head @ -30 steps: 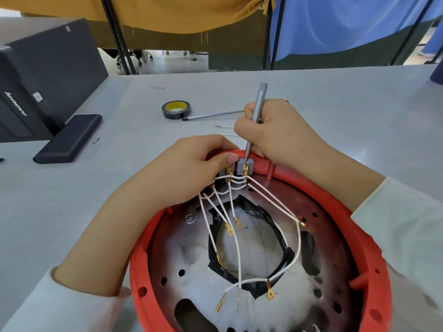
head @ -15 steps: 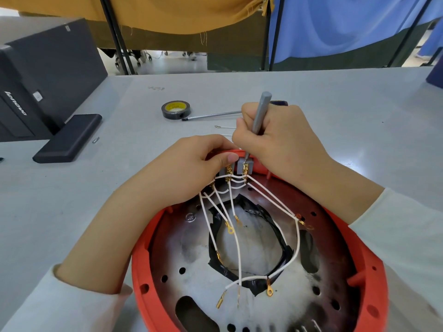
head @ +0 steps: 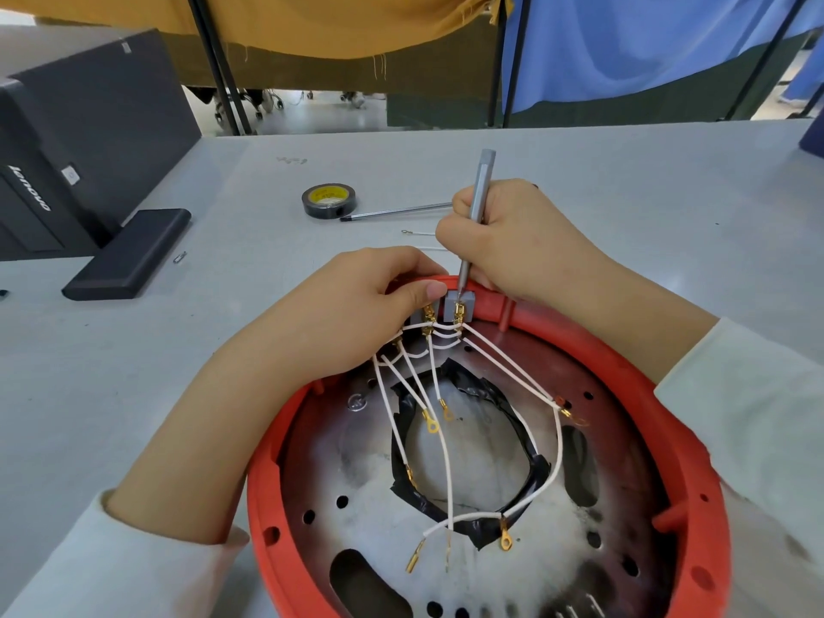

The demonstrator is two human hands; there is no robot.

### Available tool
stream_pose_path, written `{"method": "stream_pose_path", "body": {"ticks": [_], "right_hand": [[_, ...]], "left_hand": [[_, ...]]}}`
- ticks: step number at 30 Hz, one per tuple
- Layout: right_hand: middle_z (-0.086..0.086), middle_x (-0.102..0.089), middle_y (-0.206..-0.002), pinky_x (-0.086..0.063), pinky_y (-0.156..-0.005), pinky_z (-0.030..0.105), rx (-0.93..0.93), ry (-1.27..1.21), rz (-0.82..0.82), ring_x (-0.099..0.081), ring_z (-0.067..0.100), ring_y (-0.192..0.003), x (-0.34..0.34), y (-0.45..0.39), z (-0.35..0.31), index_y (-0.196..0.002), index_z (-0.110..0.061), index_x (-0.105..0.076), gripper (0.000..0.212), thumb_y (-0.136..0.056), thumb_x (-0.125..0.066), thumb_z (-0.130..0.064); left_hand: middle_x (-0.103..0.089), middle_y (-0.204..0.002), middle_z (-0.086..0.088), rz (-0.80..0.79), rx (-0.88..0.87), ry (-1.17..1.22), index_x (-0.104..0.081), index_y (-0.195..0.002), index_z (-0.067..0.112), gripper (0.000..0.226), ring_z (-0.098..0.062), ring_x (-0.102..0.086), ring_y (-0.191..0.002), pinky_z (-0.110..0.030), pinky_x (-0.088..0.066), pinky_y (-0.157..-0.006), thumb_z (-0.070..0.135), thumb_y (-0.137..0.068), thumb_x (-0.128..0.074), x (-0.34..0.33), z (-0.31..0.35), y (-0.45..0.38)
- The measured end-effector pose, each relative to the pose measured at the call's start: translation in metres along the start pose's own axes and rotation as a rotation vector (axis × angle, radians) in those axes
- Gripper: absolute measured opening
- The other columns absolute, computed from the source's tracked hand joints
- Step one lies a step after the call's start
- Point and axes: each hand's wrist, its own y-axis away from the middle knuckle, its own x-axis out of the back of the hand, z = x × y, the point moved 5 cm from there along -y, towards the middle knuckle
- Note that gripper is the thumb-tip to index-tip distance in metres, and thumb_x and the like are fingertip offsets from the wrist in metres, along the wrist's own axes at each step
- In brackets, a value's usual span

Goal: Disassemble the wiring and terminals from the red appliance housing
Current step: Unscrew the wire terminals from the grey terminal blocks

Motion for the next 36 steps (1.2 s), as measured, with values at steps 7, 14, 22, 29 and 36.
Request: {"method": "stream_pose_path", "body": {"ticks": [7,14,22,29,36], "right_hand": [[-0.011,-0.026,-0.033,-0.023,-0.033,0.017,-0.076,0.002,-0.043,-0.026,0.007,-0.031,-0.003,-0.004,0.004,-0.056,-0.016,-0.032,0.033,-0.083,-0.050,-0.012],[-0.007,-0.027,-0.038,-0.027,-0.041,0.023,-0.022,-0.028,0.057,-0.030,0.009,-0.038,0.002,0.005,0.000,-0.058,-0.014,-0.032,0.032,-0.083,-0.052,-0.011],[-0.004,-0.057,-0.041,-0.033,-0.041,0.007,0.033,-0.073,0.143,-0.048,0.003,-0.033,0.024,0.036,-0.008,-0.061,-0.016,-0.049,0.036,-0.083,-0.071,-0.035],[0.003,-0.054,-0.044,-0.033,-0.039,0.013,-0.039,-0.032,0.224,-0.042,0.005,-0.034,0.024,0.038,0.005,-0.052,-0.016,-0.041,0.035,-0.075,-0.068,-0.013],[0.003,-0.053,-0.041,-0.036,-0.041,0.013,-0.031,0.017,0.156,-0.051,0.012,-0.038,0.019,0.037,0.004,-0.052,-0.016,-0.039,0.035,-0.076,-0.063,-0.013]], "left_hand": [[-0.062,-0.076,0.021,0.013,-0.007,0.019,-0.065,-0.108,0.032,0.020,0.014,-0.051,-0.063,-0.001,-0.035,-0.058,0.035,-0.095,-0.050,0.000,0.000,0.001],[-0.063,-0.079,0.021,0.011,-0.007,0.023,-0.065,-0.108,0.033,0.020,0.013,-0.054,-0.068,-0.002,-0.037,-0.062,0.036,-0.095,-0.050,0.000,0.000,0.001],[-0.067,-0.098,0.017,-0.005,-0.002,0.001,-0.064,-0.109,0.036,0.021,0.001,-0.060,-0.091,-0.018,-0.044,-0.085,0.038,-0.095,-0.049,0.000,0.000,0.003],[-0.068,-0.100,0.016,-0.010,0.001,0.000,-0.064,-0.111,0.035,0.022,0.000,-0.060,-0.093,-0.019,-0.043,-0.085,0.037,-0.095,-0.049,0.000,0.001,0.003],[-0.068,-0.098,0.015,-0.002,0.001,-0.001,-0.064,-0.110,0.035,0.022,0.001,-0.059,-0.089,-0.014,-0.041,-0.080,0.037,-0.095,-0.049,0.001,0.002,0.004]]}}
